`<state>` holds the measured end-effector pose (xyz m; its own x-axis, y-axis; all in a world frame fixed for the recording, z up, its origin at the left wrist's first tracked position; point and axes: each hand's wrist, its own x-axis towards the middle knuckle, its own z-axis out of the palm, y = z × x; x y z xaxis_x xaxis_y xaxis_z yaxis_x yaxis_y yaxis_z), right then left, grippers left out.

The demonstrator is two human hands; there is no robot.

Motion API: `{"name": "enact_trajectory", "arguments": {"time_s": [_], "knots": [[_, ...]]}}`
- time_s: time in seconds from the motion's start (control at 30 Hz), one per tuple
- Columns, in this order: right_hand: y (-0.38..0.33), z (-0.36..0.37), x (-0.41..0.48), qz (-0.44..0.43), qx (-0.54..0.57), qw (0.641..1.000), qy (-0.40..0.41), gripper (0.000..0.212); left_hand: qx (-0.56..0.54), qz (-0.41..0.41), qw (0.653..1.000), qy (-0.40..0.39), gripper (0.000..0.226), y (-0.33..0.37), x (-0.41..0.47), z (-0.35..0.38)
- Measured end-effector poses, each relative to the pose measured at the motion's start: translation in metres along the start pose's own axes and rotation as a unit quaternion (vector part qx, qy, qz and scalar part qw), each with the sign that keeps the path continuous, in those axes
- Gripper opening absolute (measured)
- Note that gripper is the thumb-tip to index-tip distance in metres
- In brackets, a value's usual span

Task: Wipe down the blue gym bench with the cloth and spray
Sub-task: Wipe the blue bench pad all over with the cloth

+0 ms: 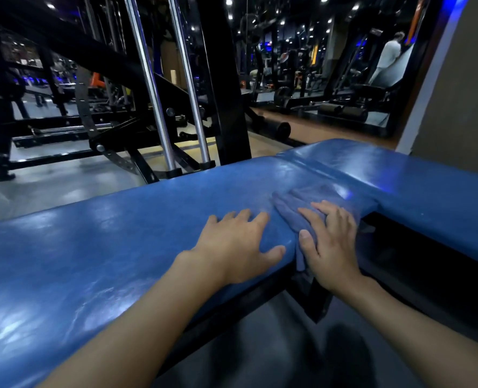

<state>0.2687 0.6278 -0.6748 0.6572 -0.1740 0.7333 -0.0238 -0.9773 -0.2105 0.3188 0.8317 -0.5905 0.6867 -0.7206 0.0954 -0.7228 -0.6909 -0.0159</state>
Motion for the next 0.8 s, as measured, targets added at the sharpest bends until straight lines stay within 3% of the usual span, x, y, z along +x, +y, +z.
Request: {"name": "enact_trajectory", "arguments": {"time_s": [0.23, 0.5, 0.6, 0.7, 0.8], "knots": [[0.057, 0.005, 0.021, 0.009, 0.022, 1.000, -0.004, 0.049, 0.058, -0.020, 0.998, 0.001, 0.074, 0.015, 0.026, -0.002], [0.095, 0.001, 0.060, 0.164, -0.007, 0.986, -0.036, 0.065, 0.062, -0.029, 0.997, -0.039, 0.078, 0.016, 0.039, -0.007], [0.086, -0.004, 0.074, 0.206, -0.005, 0.977, -0.051, 0.058, 0.068, -0.021, 0.997, -0.044, 0.079, 0.018, 0.042, -0.010], [0.084, -0.002, 0.089, 0.141, -0.012, 0.987, -0.078, 0.035, 0.073, -0.008, 0.995, -0.061, 0.079, 0.016, 0.047, -0.013], [0.082, 0.011, 0.119, 0.065, -0.029, 0.980, -0.185, 0.037, 0.026, -0.017, 0.997, -0.074, 0.065, 0.003, 0.065, -0.020]]}}
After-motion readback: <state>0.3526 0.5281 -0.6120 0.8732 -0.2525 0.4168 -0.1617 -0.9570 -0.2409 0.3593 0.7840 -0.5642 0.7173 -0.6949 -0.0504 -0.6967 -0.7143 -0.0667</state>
